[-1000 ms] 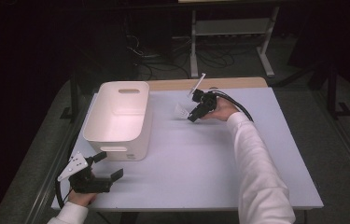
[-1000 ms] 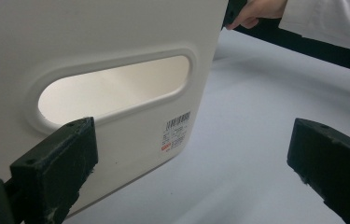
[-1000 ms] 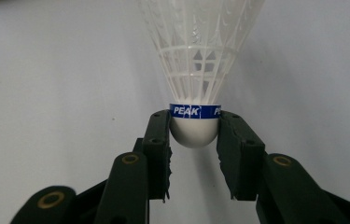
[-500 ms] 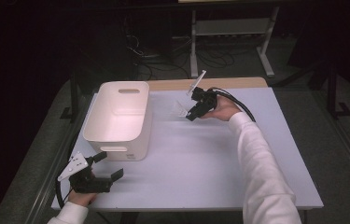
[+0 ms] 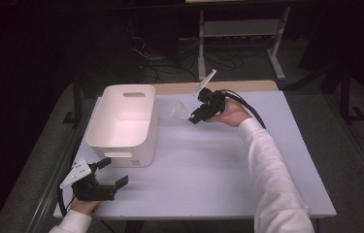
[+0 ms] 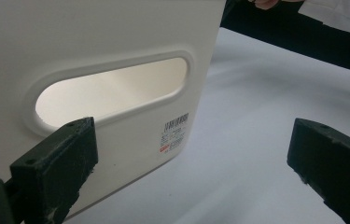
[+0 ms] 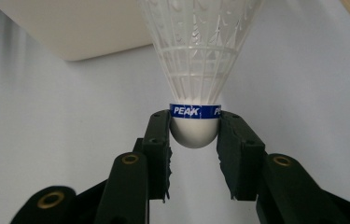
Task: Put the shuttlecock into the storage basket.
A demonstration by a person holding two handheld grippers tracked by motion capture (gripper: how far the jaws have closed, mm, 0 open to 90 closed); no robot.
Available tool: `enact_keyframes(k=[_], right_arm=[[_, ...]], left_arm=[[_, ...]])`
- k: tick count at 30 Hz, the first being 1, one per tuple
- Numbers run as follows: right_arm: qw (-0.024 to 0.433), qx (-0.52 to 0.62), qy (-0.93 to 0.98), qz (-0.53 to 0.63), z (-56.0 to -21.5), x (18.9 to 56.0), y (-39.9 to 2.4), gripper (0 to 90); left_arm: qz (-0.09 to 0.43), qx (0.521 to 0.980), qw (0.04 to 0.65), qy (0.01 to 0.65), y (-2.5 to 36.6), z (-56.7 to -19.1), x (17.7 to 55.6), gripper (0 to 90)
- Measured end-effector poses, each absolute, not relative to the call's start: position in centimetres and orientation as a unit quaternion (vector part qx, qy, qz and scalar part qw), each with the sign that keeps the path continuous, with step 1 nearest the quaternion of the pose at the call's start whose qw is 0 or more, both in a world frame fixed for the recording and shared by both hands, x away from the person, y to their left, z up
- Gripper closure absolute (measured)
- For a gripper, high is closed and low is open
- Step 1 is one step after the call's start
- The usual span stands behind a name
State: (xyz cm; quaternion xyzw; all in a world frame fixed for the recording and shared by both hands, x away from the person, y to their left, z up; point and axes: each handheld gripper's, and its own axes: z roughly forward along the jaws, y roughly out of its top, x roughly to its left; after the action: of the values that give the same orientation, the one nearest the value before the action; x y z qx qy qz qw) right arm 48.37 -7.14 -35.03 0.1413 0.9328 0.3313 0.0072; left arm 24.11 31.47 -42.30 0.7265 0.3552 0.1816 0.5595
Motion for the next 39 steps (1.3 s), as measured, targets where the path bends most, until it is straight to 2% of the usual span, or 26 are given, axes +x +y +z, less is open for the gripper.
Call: enact_keyframes(k=[11, 20, 39], right_arm=[[0.014, 0.143, 0.927, 0.346, -33.6, 46.8, -7.1, 64.0], [0.038, 0.140, 0.921, 0.361, -32.6, 46.0, -7.2, 64.0], [0.022, 0.157, 0.902, 0.401, -30.8, 43.9, -5.6, 64.0]], left_arm=[[0.184, 0.731, 0.557, 0.349, 31.5, -42.3, 24.2, 1.4], [0.182, 0.728, 0.559, 0.354, 31.5, -42.4, 24.1, 1.4], [0.188, 0.724, 0.561, 0.355, 31.4, -42.4, 24.1, 1.3]])
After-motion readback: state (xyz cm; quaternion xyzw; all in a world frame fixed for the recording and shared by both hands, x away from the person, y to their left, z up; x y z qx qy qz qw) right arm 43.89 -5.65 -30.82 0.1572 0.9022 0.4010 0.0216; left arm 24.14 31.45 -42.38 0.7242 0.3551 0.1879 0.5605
